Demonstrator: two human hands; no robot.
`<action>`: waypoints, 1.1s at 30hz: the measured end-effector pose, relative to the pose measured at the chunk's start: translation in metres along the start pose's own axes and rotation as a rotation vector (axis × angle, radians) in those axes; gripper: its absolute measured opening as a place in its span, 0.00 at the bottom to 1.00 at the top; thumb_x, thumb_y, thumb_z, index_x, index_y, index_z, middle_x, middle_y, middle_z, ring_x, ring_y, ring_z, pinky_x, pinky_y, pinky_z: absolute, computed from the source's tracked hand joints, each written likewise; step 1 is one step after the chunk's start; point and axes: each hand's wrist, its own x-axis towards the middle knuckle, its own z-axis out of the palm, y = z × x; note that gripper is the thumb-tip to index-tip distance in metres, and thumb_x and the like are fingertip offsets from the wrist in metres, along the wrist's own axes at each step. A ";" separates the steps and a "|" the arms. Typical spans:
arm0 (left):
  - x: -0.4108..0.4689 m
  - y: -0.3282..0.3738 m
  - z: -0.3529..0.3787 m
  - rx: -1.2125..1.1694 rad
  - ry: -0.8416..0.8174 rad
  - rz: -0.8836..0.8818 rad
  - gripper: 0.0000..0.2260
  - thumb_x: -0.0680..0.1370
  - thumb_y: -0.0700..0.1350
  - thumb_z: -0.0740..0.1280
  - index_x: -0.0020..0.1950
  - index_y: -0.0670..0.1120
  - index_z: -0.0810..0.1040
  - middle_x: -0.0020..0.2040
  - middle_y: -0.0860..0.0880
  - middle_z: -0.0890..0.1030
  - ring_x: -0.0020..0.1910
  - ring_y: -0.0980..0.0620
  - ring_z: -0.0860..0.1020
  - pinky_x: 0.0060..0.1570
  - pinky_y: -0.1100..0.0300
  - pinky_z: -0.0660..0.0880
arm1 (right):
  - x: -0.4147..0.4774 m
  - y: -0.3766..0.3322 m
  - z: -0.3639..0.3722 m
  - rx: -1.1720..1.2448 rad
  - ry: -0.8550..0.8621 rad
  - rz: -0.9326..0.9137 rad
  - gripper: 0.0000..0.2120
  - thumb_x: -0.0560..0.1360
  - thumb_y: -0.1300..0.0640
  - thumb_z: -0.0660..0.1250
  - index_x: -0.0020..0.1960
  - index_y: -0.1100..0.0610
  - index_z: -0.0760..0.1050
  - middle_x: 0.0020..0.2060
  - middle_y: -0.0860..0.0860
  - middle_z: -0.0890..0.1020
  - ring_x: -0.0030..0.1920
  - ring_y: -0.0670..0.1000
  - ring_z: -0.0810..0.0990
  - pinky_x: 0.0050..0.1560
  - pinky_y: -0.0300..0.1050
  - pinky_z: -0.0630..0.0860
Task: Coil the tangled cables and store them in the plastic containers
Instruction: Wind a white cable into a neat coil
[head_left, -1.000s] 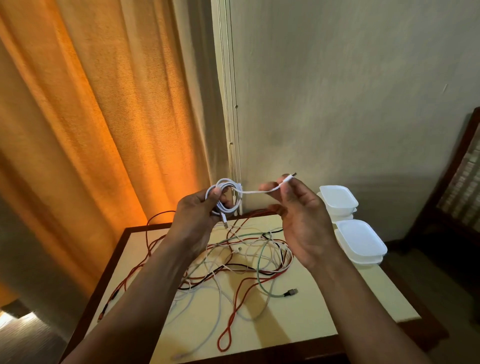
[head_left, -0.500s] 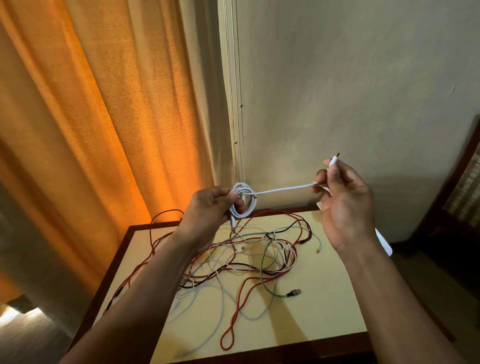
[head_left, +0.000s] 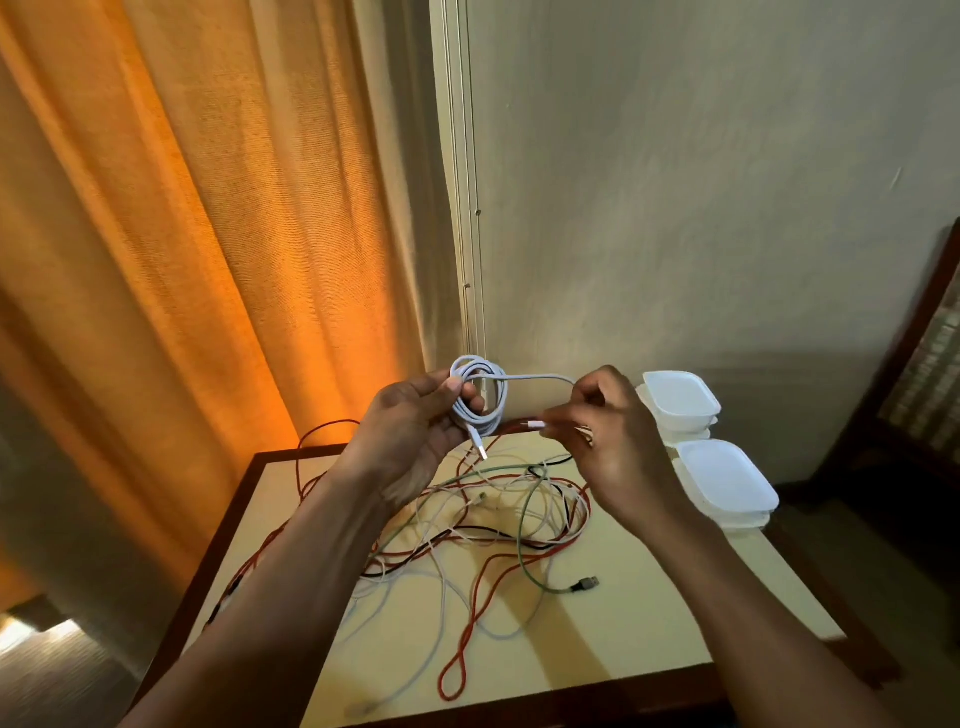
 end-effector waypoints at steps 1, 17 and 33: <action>0.000 0.000 0.002 -0.018 -0.009 -0.002 0.09 0.85 0.35 0.59 0.50 0.35 0.77 0.42 0.42 0.77 0.42 0.48 0.79 0.50 0.51 0.84 | -0.001 -0.004 0.004 0.034 0.038 0.059 0.06 0.73 0.58 0.77 0.50 0.56 0.87 0.46 0.49 0.72 0.45 0.44 0.73 0.45 0.32 0.70; -0.005 -0.001 0.011 -0.180 -0.020 -0.032 0.08 0.85 0.35 0.58 0.57 0.34 0.75 0.42 0.43 0.76 0.41 0.49 0.79 0.46 0.52 0.83 | -0.004 -0.028 0.033 0.238 0.152 0.363 0.06 0.71 0.57 0.78 0.49 0.52 0.87 0.37 0.47 0.80 0.38 0.41 0.79 0.41 0.32 0.71; -0.001 -0.007 0.012 0.150 0.103 0.017 0.11 0.83 0.39 0.65 0.60 0.34 0.81 0.53 0.34 0.85 0.51 0.41 0.86 0.50 0.51 0.84 | 0.012 -0.051 0.015 1.441 -0.139 0.835 0.13 0.80 0.63 0.62 0.51 0.58 0.86 0.47 0.58 0.85 0.44 0.52 0.80 0.43 0.45 0.72</action>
